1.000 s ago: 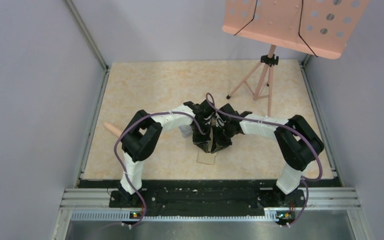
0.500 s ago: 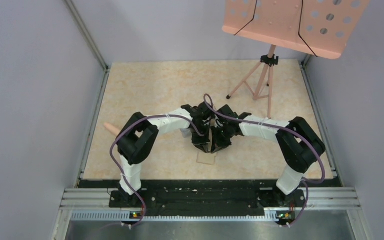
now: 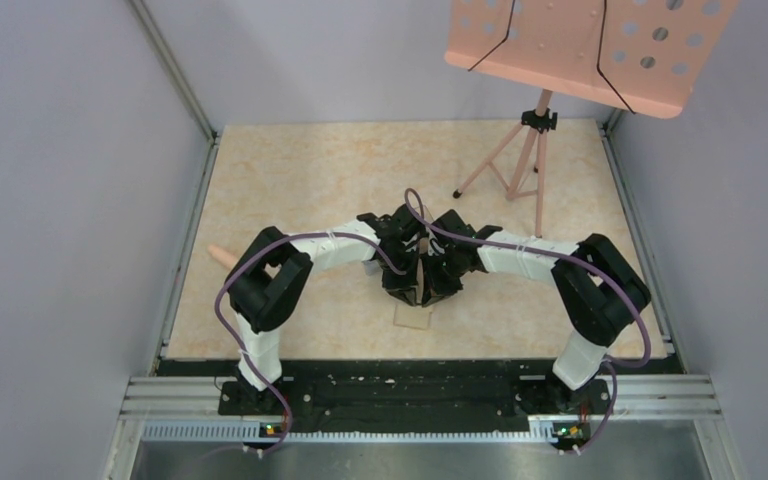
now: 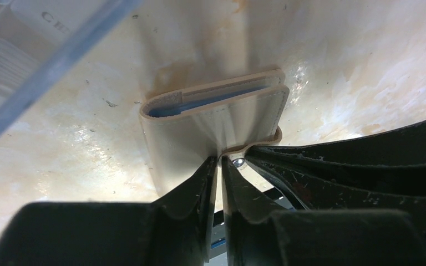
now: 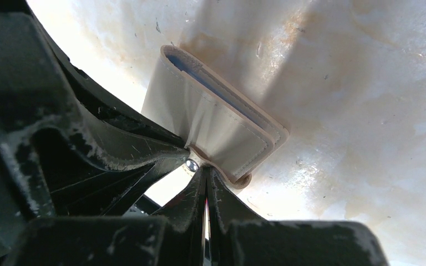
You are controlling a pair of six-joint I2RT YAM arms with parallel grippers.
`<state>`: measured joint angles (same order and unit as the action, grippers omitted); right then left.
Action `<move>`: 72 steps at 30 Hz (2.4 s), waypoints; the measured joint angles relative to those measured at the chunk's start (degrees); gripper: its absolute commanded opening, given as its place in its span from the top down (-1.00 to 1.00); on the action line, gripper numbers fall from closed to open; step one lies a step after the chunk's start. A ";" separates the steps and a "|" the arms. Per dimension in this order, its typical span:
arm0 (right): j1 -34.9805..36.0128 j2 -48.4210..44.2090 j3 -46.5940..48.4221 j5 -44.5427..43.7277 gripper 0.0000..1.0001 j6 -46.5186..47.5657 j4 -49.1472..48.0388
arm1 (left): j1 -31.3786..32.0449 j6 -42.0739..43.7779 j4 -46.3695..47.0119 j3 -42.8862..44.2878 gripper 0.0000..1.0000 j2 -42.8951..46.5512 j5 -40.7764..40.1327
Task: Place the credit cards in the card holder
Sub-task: Close the card holder at the center of the board.
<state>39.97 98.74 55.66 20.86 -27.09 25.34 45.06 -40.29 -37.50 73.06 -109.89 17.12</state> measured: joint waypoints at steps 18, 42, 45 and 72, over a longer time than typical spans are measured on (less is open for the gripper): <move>-0.04 0.68 0.74 0.22 1.00 -0.35 0.87 | -0.13 0.31 -2.19 1.81 0.50 -1.20 0.52; -0.57 -1.84 -2.05 1.18 1.00 -1.92 -2.56 | 0.79 1.42 -4.79 3.98 0.56 -2.16 -1.55; -0.37 -2.05 -2.36 1.07 1.00 -1.01 -3.15 | 0.37 1.20 -1.03 0.66 0.53 0.13 -0.79; 0.83 -4.46 -3.80 -0.87 1.00 0.00 -4.66 | -2.05 1.20 5.64 -4.55 0.64 2.93 3.63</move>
<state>40.80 94.28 51.86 19.99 -27.09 20.69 43.00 -39.09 -31.86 68.51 -106.96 20.75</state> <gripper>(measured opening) 0.003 0.173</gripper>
